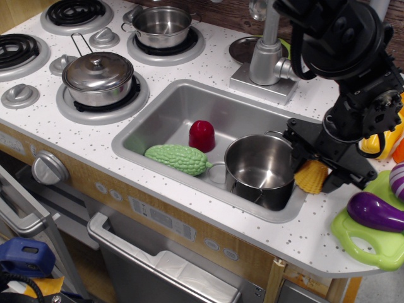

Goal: Put corn in pot which is in sink

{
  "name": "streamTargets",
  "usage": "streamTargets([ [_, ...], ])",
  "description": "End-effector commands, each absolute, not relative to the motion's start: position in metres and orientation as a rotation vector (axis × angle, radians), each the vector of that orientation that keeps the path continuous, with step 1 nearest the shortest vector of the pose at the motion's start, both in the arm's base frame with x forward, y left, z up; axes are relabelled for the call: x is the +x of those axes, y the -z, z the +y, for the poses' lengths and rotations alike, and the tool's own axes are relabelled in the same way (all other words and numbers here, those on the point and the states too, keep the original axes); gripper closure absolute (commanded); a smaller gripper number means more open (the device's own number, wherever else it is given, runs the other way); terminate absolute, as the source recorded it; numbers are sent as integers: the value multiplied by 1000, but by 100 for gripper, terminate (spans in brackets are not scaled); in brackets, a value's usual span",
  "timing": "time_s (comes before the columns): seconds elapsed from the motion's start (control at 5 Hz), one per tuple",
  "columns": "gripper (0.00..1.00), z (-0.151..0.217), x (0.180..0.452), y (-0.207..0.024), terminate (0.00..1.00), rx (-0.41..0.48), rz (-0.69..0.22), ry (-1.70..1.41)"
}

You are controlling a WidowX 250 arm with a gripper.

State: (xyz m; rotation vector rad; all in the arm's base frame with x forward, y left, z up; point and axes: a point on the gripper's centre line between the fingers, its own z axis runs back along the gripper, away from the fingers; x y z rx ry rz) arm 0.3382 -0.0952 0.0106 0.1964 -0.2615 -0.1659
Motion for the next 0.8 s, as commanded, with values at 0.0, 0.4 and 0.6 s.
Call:
streamTargets([
  [0.0, 100, -60, 340, -42, 0, 207, -295, 199],
  [0.4, 100, -40, 337, -33, 0, 177, -317, 240],
  [0.6, 100, -42, 338, -33, 100, 189, -322, 241],
])
